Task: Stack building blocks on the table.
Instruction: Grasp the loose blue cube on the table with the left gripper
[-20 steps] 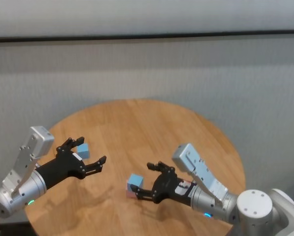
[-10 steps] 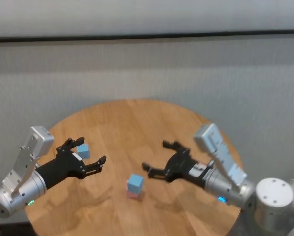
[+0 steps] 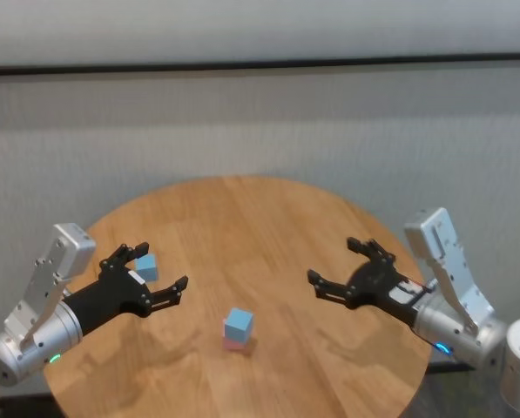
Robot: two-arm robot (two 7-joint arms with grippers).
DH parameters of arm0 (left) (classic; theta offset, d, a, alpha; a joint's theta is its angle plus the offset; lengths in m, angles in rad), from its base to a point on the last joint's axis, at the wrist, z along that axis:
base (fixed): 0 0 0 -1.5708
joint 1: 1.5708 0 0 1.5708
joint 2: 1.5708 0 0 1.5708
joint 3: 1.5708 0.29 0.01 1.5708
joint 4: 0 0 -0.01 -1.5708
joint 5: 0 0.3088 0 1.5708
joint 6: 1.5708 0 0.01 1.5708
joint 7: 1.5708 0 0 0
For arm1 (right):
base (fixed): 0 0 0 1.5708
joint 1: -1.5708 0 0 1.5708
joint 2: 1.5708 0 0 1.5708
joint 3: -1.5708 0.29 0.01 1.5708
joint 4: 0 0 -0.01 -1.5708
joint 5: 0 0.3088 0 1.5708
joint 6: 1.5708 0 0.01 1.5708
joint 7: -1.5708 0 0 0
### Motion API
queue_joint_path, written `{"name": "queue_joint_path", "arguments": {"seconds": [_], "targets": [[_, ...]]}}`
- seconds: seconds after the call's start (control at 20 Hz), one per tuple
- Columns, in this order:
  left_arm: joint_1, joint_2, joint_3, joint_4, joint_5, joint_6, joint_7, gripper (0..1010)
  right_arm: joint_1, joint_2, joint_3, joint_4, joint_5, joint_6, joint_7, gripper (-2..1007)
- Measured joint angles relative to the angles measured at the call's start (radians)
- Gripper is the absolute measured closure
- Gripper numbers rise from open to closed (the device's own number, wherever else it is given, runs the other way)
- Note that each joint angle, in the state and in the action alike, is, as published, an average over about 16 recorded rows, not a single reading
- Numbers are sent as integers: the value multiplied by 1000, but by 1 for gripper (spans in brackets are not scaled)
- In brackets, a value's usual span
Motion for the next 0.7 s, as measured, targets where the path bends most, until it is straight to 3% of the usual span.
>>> {"name": "queue_joint_path", "arguments": {"seconds": [0.3, 0.7], "targets": [[-5, -2, 0, 8, 7, 1, 2, 11, -27, 20, 21, -22, 7, 18, -16, 4], [-43, -13, 1, 64, 33, 7, 0, 11, -30, 22, 21, -24, 5, 20, -17, 4]]}}
